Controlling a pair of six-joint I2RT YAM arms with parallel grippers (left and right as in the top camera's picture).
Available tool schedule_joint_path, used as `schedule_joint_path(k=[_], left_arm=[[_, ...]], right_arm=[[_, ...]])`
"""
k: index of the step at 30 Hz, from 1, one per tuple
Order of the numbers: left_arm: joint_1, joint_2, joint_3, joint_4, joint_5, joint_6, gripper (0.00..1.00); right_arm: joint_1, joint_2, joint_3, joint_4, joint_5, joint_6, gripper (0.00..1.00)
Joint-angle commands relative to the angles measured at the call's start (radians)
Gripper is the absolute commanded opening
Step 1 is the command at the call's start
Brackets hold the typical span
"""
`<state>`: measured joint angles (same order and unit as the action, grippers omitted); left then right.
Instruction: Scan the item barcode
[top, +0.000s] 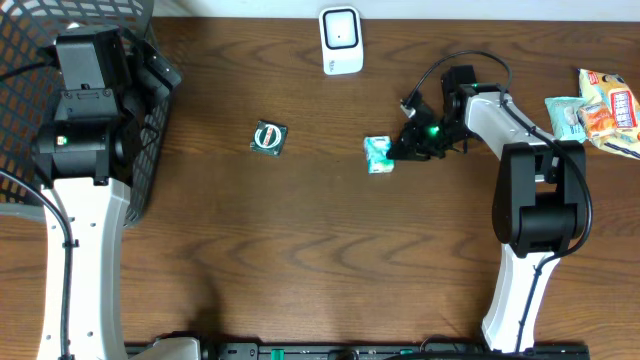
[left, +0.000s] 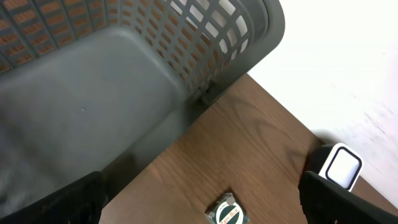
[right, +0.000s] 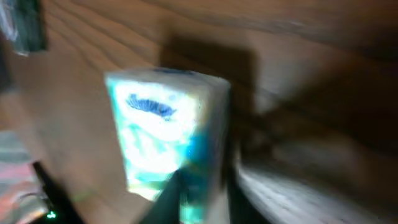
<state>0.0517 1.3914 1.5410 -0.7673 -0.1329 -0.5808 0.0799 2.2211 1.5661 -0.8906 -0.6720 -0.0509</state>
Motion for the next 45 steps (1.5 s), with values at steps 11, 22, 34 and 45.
schedule_joint_path(k=[11,22,34,45], left_arm=[[0.004,-0.005,0.002,-0.003,-0.002,-0.012,0.98],[0.004,-0.005,0.002,-0.003,-0.002,-0.012,0.98],[0.004,-0.005,0.002,-0.003,-0.002,-0.012,0.98],[0.004,-0.005,0.002,-0.003,-0.002,-0.012,0.98]], right_arm=[[-0.005,-0.028,0.133,-0.164,0.095,0.065,0.48],[0.085,-0.054,0.158,-0.172,0.285,0.177,0.43],[0.2,-0.054,0.158,-0.114,0.431,0.253,0.4],[0.216,-0.048,0.13,-0.066,0.441,0.261,0.4]])
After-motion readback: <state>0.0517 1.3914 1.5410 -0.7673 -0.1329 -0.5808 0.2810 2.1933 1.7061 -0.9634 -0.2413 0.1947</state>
